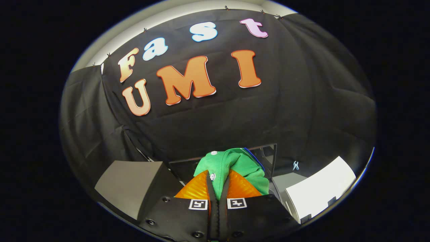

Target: Put the clothes into the washing machine and then close the washing machine lid.

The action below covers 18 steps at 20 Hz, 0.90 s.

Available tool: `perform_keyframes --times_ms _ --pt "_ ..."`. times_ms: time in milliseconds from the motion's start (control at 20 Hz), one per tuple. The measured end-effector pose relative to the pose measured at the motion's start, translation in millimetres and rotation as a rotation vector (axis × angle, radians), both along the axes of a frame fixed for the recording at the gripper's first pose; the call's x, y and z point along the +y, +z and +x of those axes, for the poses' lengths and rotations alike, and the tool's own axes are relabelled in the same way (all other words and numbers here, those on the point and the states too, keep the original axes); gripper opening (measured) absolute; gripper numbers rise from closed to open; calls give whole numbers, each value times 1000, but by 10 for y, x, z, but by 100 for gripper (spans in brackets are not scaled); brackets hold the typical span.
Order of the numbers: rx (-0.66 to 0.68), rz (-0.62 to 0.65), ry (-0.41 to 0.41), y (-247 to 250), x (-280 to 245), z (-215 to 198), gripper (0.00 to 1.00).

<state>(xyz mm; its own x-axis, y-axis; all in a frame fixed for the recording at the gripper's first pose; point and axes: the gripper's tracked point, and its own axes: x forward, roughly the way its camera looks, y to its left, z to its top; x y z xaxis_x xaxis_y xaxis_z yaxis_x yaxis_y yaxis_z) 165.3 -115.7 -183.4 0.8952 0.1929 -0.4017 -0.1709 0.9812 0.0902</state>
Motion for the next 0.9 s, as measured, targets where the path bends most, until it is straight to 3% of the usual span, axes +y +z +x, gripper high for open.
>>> perform_keyframes --times_ms 550,900 --pt "227 -83 48 -1537 -217 182 8" --pt "325 -78 46 -2205 -245 244 7"
